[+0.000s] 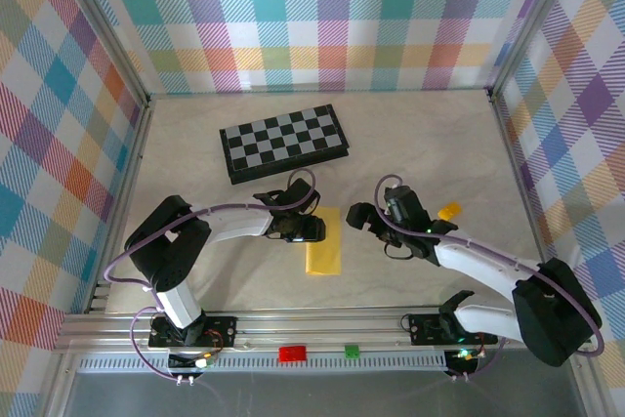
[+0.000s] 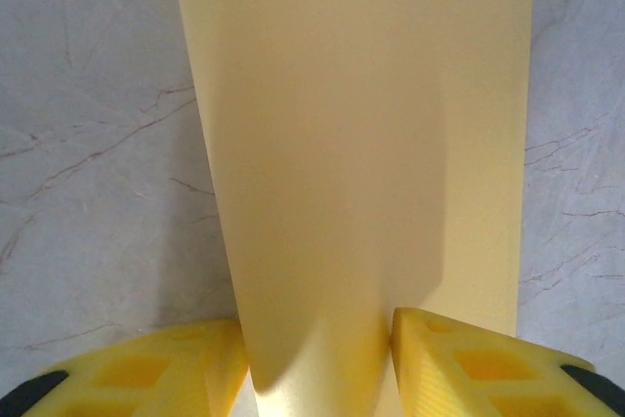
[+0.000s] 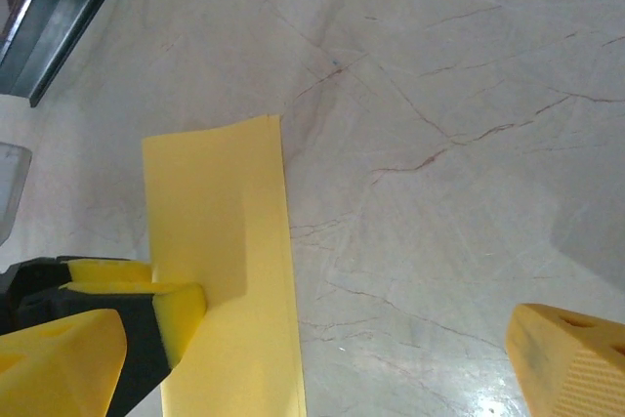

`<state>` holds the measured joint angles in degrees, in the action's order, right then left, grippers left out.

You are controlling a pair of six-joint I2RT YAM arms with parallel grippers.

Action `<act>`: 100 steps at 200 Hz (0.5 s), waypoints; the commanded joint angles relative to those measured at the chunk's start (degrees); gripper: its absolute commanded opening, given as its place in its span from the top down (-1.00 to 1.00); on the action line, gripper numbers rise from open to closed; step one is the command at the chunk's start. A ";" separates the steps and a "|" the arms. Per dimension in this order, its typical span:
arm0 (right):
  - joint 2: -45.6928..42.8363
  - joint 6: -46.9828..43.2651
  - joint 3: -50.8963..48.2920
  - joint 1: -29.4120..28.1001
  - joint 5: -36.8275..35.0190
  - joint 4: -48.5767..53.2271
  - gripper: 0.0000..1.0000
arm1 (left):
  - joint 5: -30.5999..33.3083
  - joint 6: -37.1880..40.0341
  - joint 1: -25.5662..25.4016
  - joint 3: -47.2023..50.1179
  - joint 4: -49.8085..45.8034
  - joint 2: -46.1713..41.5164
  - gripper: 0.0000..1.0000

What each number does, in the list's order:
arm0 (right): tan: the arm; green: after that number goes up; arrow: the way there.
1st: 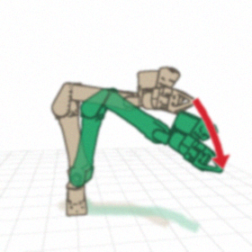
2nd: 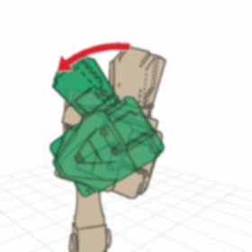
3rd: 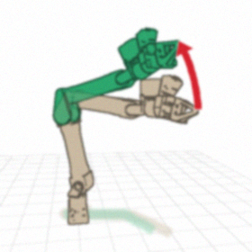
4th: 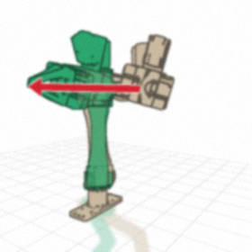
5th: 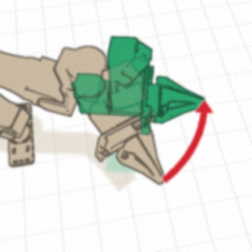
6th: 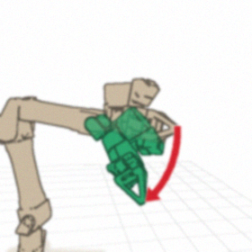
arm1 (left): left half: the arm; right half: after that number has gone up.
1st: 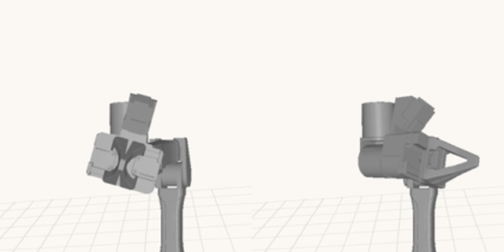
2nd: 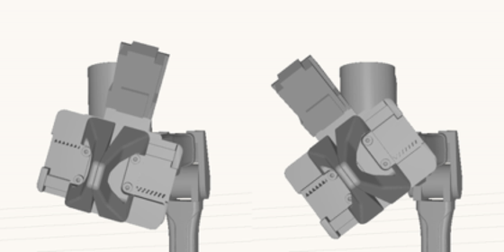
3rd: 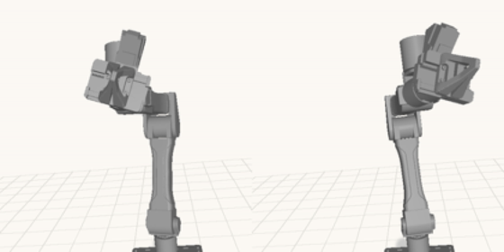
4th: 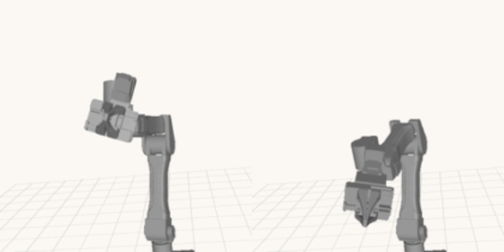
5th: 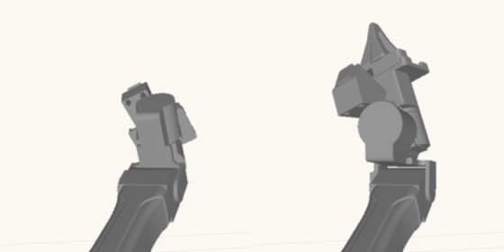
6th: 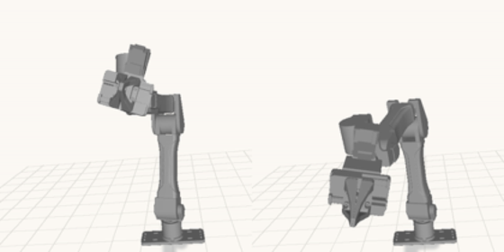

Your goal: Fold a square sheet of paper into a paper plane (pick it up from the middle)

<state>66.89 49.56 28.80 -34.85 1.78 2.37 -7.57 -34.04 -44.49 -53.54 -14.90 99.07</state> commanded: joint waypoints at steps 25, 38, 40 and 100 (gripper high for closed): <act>-1.06 -2.28 -0.14 0.13 1.47 -1.32 -0.99 | 3.03 2.08 -0.13 1.13 0.48 6.55 0.01; -0.84 -2.44 -0.06 0.13 1.54 -1.22 -0.99 | 3.15 2.40 -0.15 1.05 0.41 6.71 0.00; -0.81 -2.47 -0.06 0.13 1.62 -1.27 -0.99 | 3.17 2.47 -0.16 1.00 0.40 6.74 -0.01; -0.03 -2.54 0.10 0.13 2.17 -1.40 -0.98 | 4.07 2.40 -0.14 0.18 -0.35 7.83 -0.04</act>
<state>66.67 48.38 28.80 -34.85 3.07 2.11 -7.64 -33.15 -44.56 -55.40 -16.93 100.44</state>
